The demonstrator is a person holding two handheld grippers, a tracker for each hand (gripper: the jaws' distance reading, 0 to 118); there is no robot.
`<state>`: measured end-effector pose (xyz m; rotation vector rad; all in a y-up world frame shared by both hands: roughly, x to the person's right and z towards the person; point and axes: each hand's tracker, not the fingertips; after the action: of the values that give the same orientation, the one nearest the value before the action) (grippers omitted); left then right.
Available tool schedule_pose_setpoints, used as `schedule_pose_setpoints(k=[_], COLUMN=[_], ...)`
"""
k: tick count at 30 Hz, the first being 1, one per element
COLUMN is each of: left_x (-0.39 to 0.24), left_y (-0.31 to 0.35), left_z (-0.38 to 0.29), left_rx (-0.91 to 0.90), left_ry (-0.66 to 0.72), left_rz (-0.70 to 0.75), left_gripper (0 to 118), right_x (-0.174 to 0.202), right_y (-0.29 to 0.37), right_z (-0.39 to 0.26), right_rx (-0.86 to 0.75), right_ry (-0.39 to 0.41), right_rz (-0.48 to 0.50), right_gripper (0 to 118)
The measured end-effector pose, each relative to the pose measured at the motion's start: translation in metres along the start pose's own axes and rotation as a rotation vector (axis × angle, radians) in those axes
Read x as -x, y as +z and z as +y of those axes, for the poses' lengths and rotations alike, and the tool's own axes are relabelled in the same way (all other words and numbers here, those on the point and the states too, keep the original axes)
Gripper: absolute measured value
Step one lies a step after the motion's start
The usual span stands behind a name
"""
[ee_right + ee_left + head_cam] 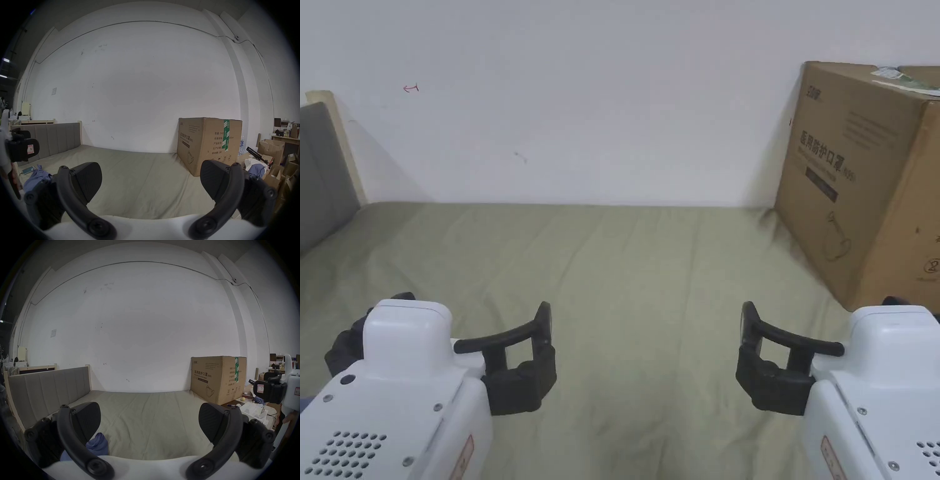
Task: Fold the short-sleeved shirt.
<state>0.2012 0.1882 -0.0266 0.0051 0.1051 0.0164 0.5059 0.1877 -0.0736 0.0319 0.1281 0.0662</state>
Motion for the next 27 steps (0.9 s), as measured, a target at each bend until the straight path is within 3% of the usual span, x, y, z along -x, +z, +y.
schedule_pose_setpoints(k=[27], left_x=[-0.0042], left_y=[-0.0032], left_z=[-0.0048], left_rx=[0.026], left_ry=[-0.037], left_rz=[0.004], left_gripper=[118], right_x=[-0.0044], right_y=[-0.0030], right_z=[-0.0068], right_rx=[0.026], right_ry=[-0.027], right_rz=[-0.009], right_gripper=[118])
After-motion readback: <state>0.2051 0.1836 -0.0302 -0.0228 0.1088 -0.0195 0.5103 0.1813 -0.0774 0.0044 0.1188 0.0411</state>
